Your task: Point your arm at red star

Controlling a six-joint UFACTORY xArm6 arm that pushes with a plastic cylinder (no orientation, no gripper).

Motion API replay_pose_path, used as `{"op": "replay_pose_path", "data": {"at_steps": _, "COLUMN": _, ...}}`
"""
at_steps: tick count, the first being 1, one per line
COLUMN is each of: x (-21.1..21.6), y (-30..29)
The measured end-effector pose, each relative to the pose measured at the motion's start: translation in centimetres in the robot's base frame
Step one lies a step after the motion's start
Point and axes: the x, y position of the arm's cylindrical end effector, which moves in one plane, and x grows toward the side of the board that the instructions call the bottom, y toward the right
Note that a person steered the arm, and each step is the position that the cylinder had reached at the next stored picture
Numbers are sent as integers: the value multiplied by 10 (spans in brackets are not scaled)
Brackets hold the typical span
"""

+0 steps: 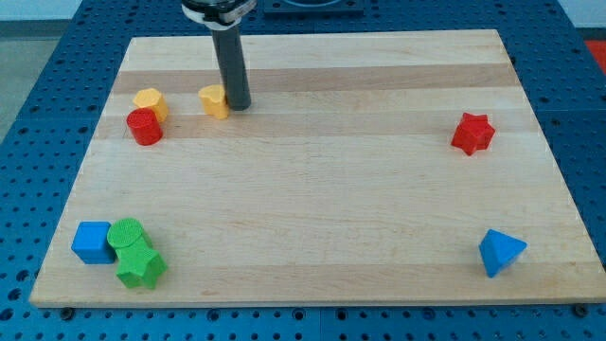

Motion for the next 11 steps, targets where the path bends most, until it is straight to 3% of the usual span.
{"op": "replay_pose_path", "data": {"at_steps": 3, "x": 0, "y": -64}}
{"op": "replay_pose_path", "data": {"at_steps": 4, "x": 2, "y": -31}}
{"op": "replay_pose_path", "data": {"at_steps": 8, "x": 4, "y": 308}}
{"op": "replay_pose_path", "data": {"at_steps": 9, "x": -12, "y": 363}}
{"op": "replay_pose_path", "data": {"at_steps": 10, "x": -5, "y": 367}}
{"op": "replay_pose_path", "data": {"at_steps": 11, "x": 58, "y": 360}}
